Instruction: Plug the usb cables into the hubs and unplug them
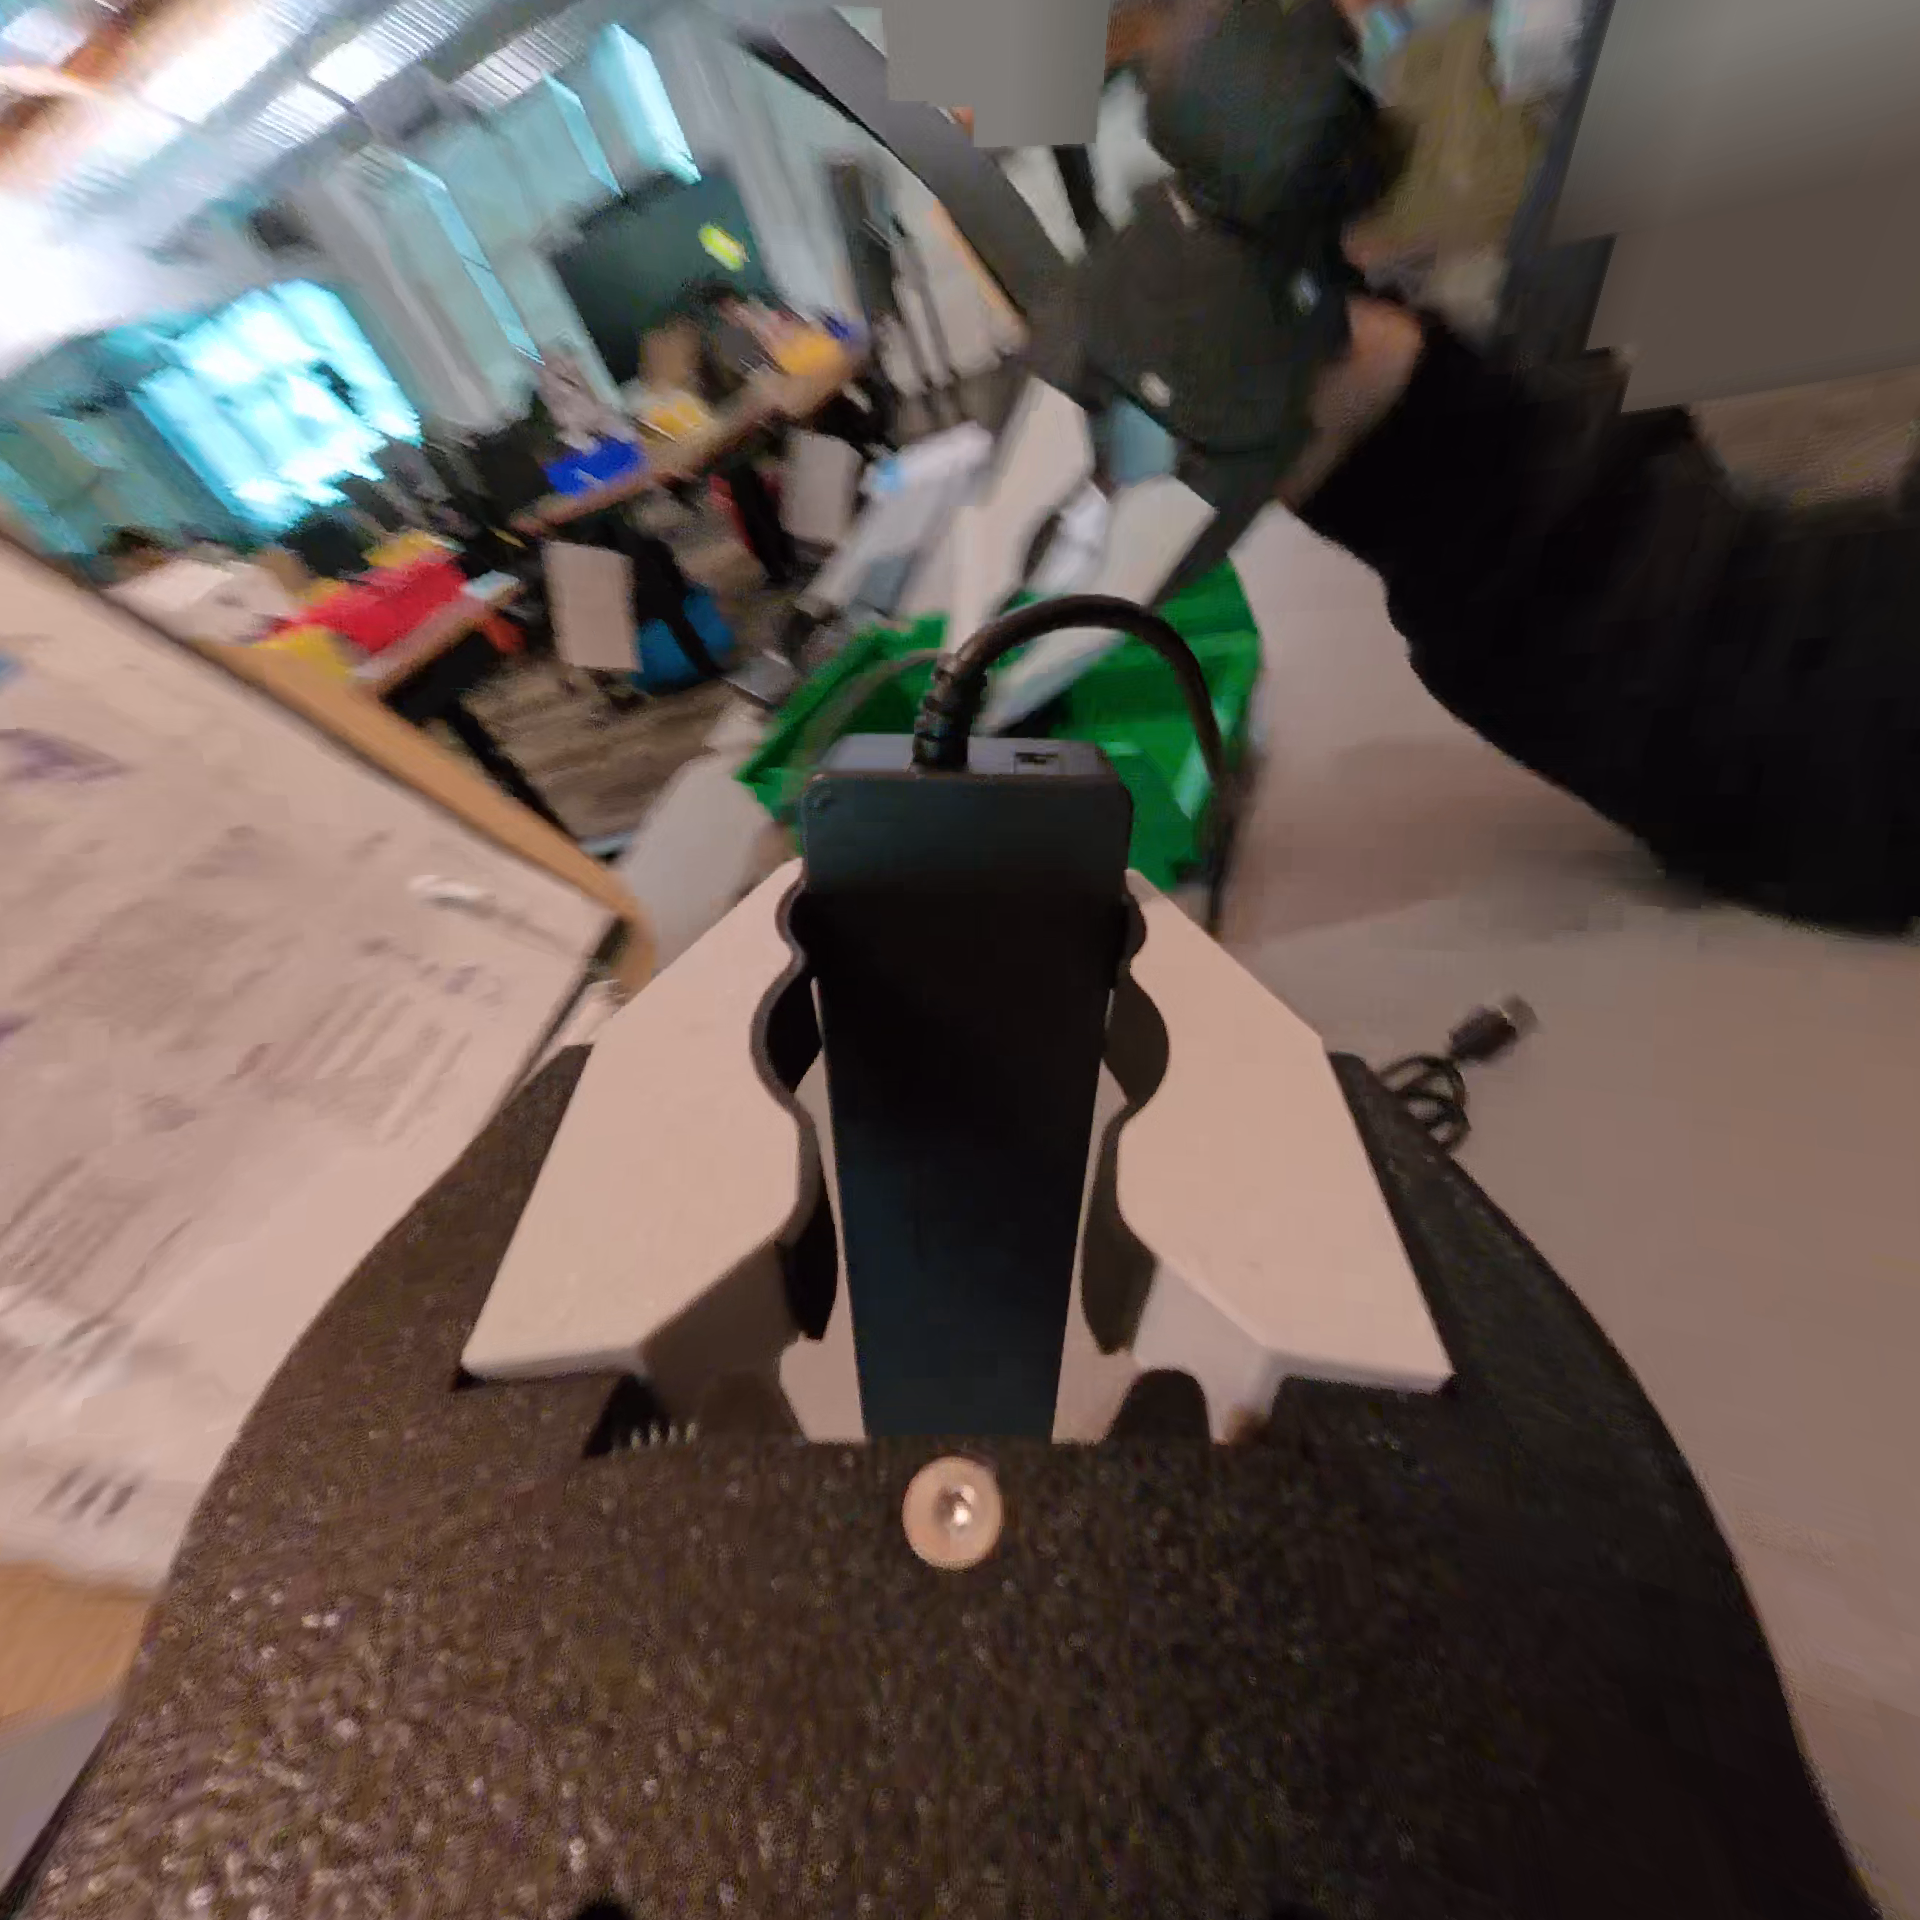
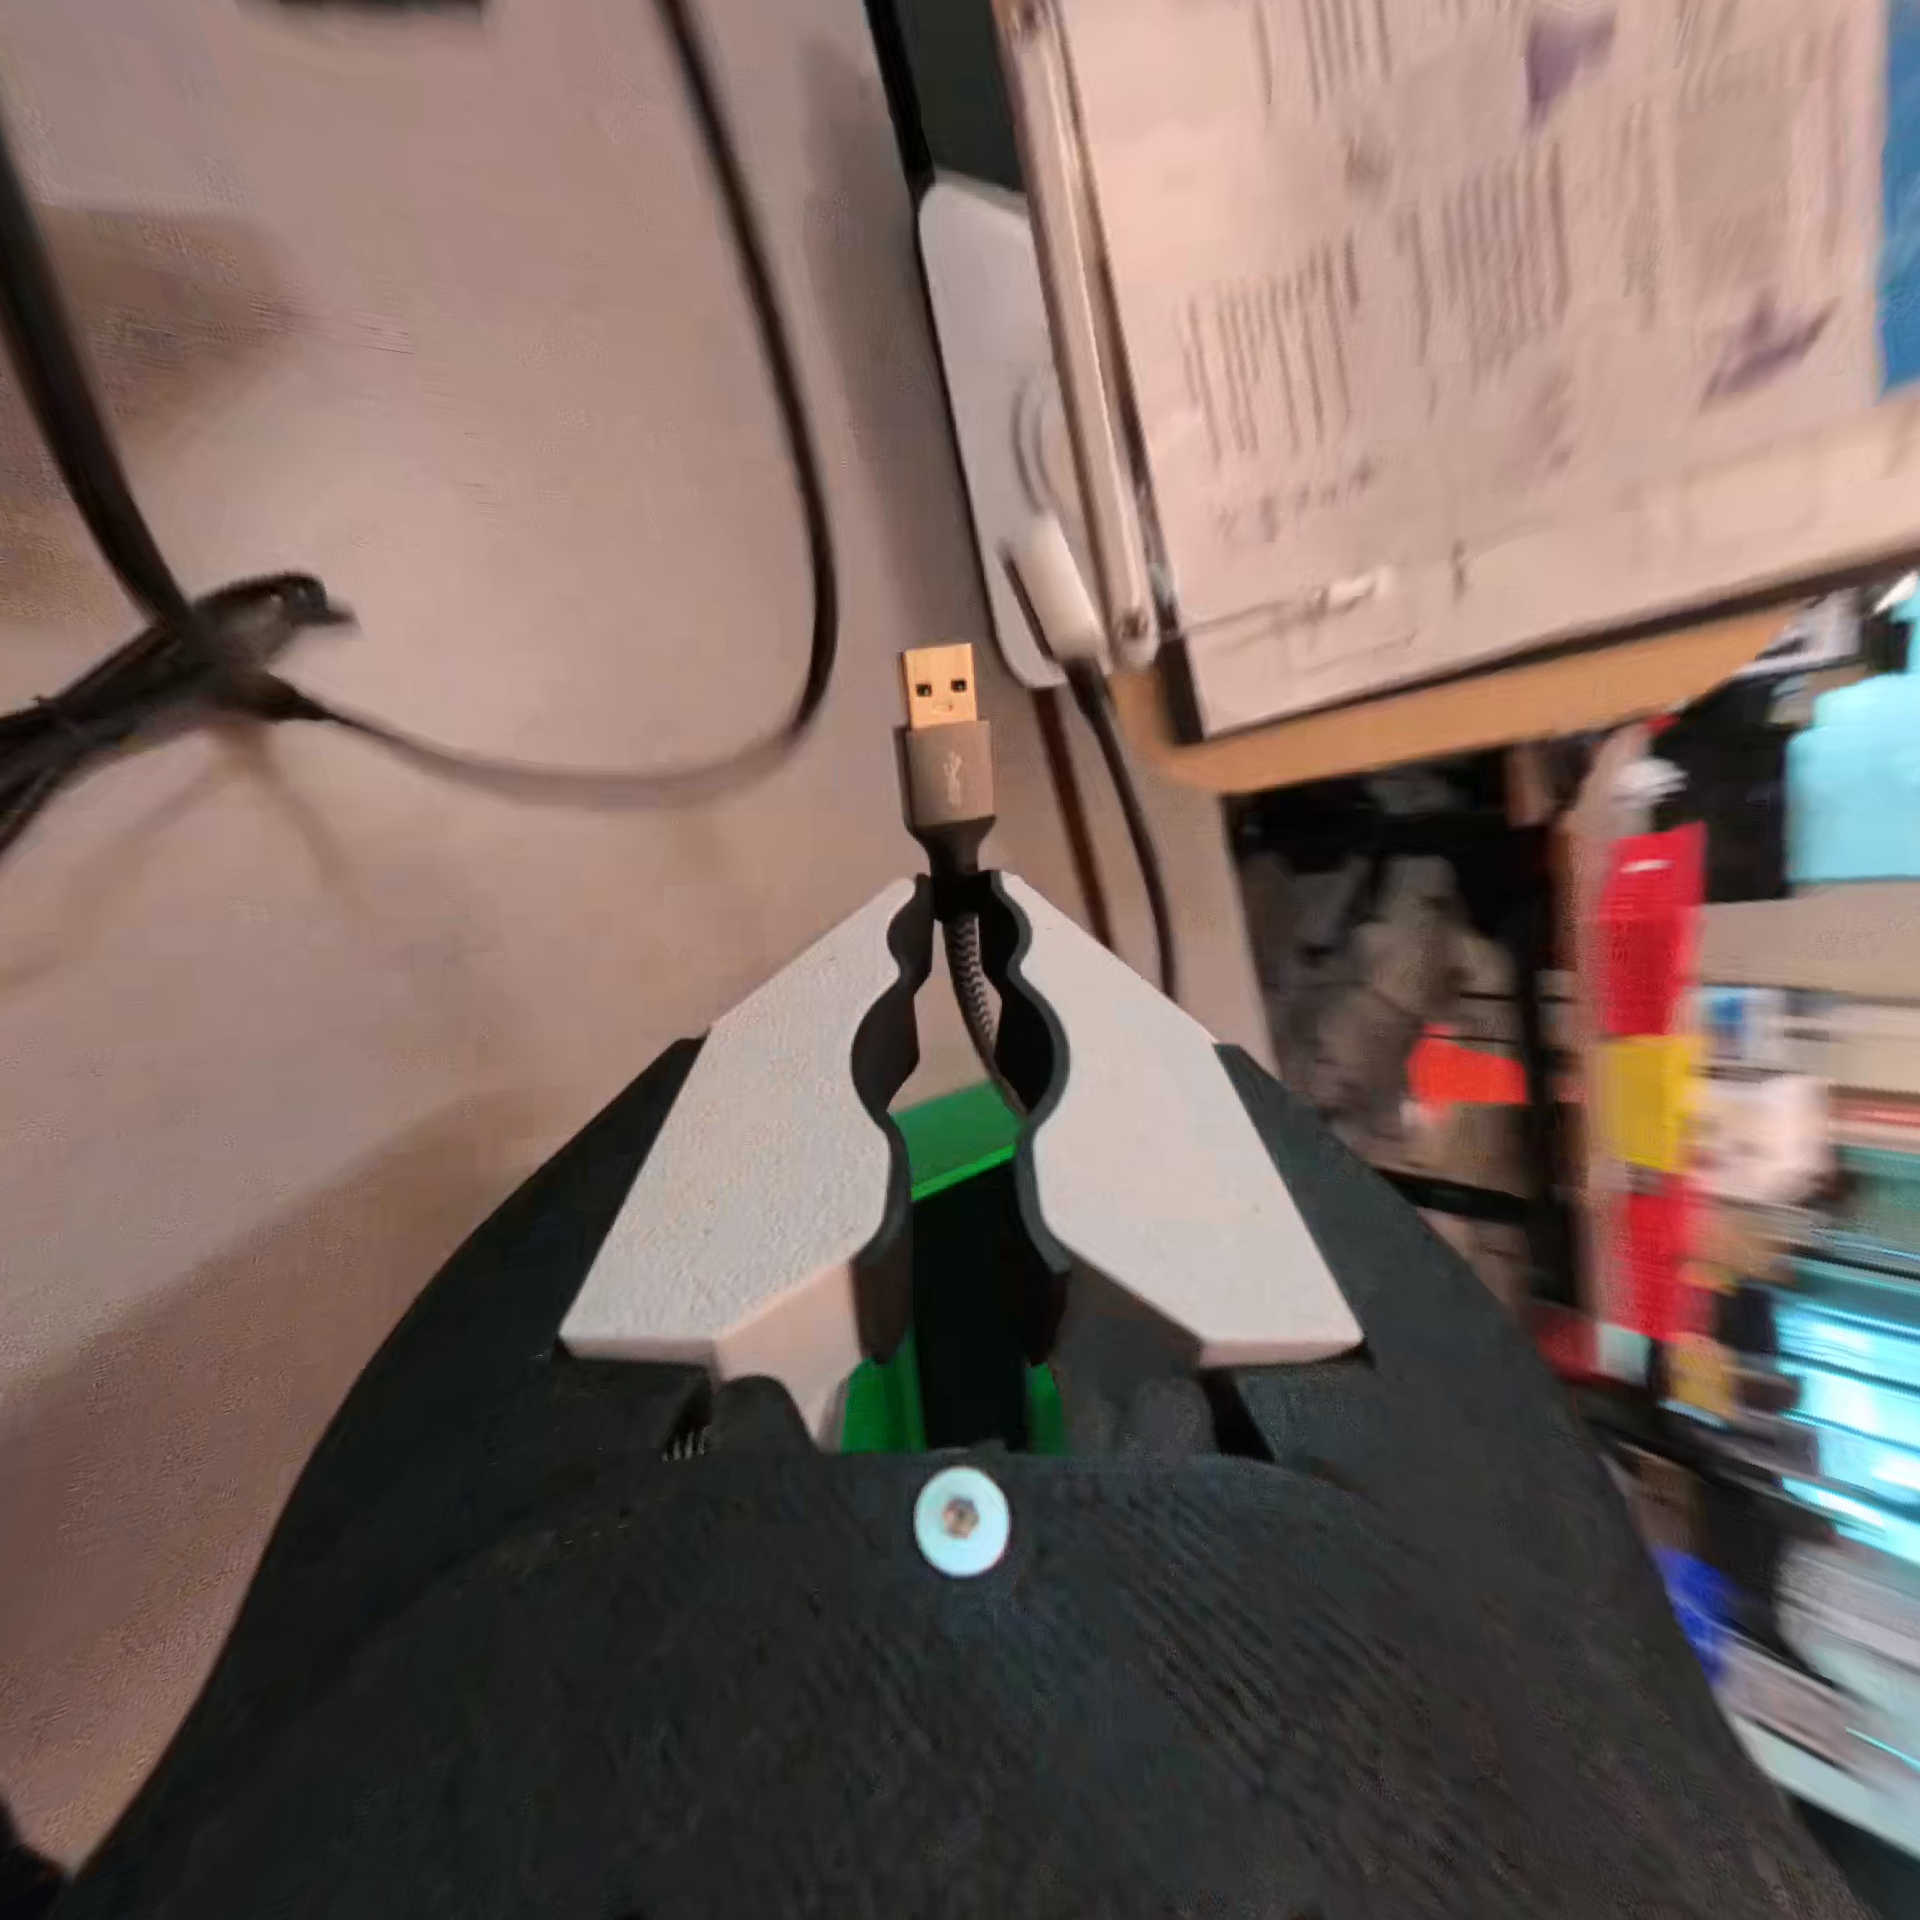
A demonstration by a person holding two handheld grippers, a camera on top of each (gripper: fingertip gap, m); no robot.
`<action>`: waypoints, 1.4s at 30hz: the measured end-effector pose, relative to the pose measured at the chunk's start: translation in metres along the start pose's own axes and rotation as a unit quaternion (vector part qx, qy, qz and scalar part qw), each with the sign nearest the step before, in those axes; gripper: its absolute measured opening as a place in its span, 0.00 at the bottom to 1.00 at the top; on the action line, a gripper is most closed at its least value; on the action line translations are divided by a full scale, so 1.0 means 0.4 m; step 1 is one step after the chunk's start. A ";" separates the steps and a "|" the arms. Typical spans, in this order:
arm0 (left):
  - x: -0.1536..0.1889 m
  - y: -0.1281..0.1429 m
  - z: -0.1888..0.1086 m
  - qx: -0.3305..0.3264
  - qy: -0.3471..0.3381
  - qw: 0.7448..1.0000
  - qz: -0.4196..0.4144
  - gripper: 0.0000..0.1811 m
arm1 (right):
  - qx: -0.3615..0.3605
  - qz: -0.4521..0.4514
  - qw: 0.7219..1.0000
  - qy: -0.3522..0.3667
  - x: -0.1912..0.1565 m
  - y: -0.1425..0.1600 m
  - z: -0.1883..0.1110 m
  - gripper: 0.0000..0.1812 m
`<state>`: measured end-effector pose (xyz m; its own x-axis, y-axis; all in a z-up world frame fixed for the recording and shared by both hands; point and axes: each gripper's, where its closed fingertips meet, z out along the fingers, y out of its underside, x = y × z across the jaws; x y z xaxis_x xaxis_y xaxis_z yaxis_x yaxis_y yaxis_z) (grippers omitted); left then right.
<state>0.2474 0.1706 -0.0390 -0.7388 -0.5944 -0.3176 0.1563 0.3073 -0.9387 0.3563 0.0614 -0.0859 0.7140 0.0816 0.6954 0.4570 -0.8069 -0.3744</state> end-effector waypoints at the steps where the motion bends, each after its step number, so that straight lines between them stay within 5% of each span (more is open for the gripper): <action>1: -0.024 -0.019 -0.045 0.026 -0.025 0.999 -0.006 0.29 | 0.084 0.043 0.995 -0.023 0.008 -0.018 -0.019 0.04; 2: -0.033 -0.035 -0.072 0.045 -0.036 0.998 -0.003 0.29 | 0.162 0.073 0.984 0.001 0.046 -0.050 -0.062 0.04; 6: -0.039 -0.036 -0.089 0.031 -0.049 0.998 0.016 0.29 | 0.209 0.105 0.968 0.091 0.126 -0.052 -0.192 0.04; 9: -0.032 -0.051 -0.087 0.048 -0.036 0.998 0.008 0.29 | 0.195 0.198 0.947 0.158 0.176 0.009 -0.298 0.04; 14: -0.026 -0.057 -0.072 0.068 -0.021 0.997 -0.009 0.29 | 0.204 0.356 0.897 0.166 0.191 0.089 -0.389 0.04; 28: 0.022 -0.044 0.017 0.042 0.026 0.999 -0.013 0.29 | -0.034 0.467 0.883 0.008 0.069 0.330 -0.146 0.04; 37: 0.024 -0.039 0.021 0.043 0.032 0.998 -0.021 0.29 | -0.118 0.441 0.881 -0.123 -0.045 0.377 0.051 0.05; 42: 0.025 -0.038 0.022 0.042 0.033 0.998 -0.021 0.29 | -0.220 0.414 0.873 -0.136 -0.106 0.446 0.108 0.24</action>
<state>0.2435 0.1533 -0.0292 -0.7867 -0.5549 -0.2708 0.1768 0.2177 -0.9599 0.4303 -0.0610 -0.2088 0.8298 -0.5481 0.1054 -0.4803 -0.7974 -0.3653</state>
